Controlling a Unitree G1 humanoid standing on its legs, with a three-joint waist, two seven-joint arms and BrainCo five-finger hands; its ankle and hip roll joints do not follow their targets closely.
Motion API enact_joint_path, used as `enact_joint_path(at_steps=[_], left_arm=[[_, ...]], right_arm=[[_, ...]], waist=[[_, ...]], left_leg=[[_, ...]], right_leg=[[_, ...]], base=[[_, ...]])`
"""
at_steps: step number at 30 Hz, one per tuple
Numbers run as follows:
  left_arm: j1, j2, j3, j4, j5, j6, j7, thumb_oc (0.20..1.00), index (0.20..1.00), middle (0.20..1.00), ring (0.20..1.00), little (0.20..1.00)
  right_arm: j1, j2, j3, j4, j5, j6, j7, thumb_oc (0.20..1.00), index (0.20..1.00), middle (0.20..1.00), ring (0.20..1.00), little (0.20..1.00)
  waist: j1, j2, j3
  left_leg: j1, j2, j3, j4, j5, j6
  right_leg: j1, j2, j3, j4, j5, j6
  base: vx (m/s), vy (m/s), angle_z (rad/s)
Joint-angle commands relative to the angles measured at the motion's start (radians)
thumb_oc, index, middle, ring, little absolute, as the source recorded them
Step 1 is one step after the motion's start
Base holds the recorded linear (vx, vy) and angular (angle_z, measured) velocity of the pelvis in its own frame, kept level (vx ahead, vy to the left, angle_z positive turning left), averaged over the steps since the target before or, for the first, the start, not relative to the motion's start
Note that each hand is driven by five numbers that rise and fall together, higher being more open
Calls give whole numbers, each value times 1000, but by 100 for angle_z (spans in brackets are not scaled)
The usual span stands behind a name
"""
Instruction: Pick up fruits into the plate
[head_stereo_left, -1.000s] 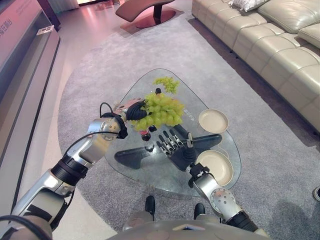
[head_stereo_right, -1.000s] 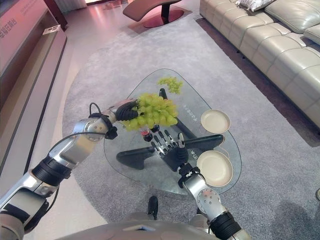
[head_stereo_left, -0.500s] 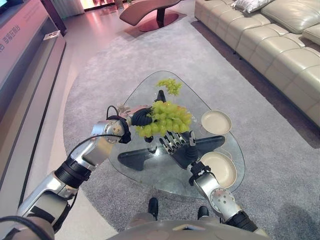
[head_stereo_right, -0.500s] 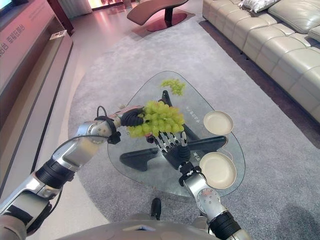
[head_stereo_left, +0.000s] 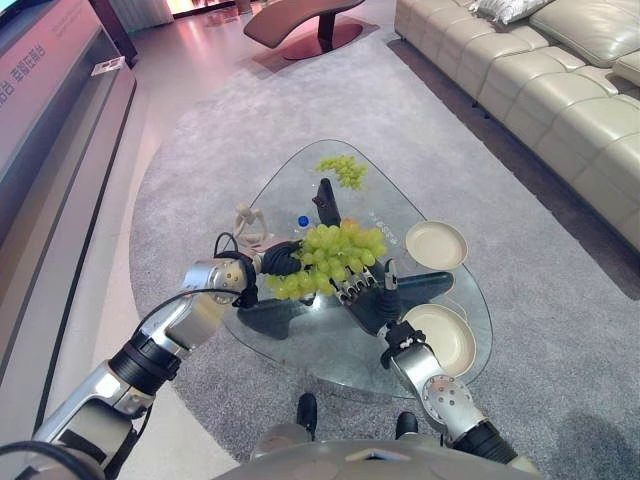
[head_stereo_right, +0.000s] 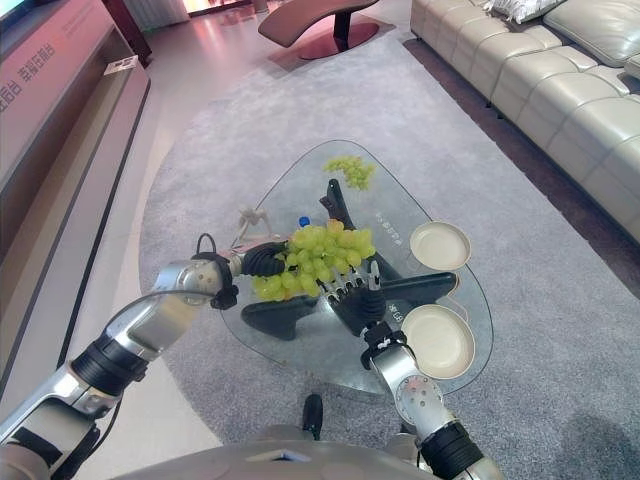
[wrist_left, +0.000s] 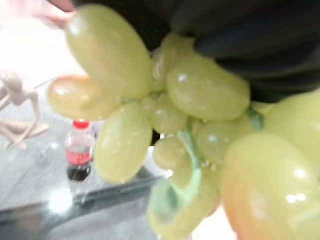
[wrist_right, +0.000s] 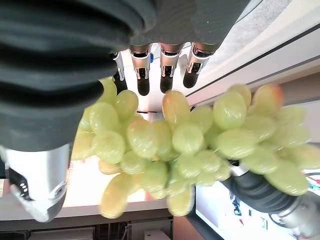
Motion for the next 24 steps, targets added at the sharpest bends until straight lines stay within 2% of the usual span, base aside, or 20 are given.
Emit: enact_joint_path(at_steps=[1, 7, 11, 24], left_arm=[[-81, 19, -18, -58, 65, -66, -23, 200, 200, 200, 200, 200], [-92, 24, -41, -62, 101, -90, -32, 200, 200, 200, 200, 200], [-116, 33, -45, -70, 109, -92, -1, 200, 200, 200, 200, 200], [-199, 65, -31, -88, 68, -105, 4, 200, 200, 200, 200, 200]], right_arm=[[-94, 54, -23, -125, 31, -19, 59, 1000, 1000, 1000, 1000, 1000], [-113, 46, -15, -117, 16, -15, 37, 1000, 1000, 1000, 1000, 1000], [-126, 41, -6, -104, -19, -11, 9, 1000, 1000, 1000, 1000, 1000], [-133, 23, 5, -78, -89, 77, 10, 1000, 1000, 1000, 1000, 1000]], waist=[[17, -40, 30], [19, -45, 34], [19, -47, 35], [13, -45, 30]], left_leg=[[79, -61, 62, 8, -118, 39], [78, -59, 67, 9, -117, 39], [80, -58, 70, 8, -118, 38], [84, -58, 66, 7, -119, 33]], right_leg=[[14, -11, -17, 5, -17, 17], [13, -10, -18, 5, -14, 17], [14, -9, -18, 5, -15, 17], [19, -8, -18, 5, -21, 16]], base=[[0, 0, 0], [0, 0, 0], [0, 0, 0], [0, 0, 0]])
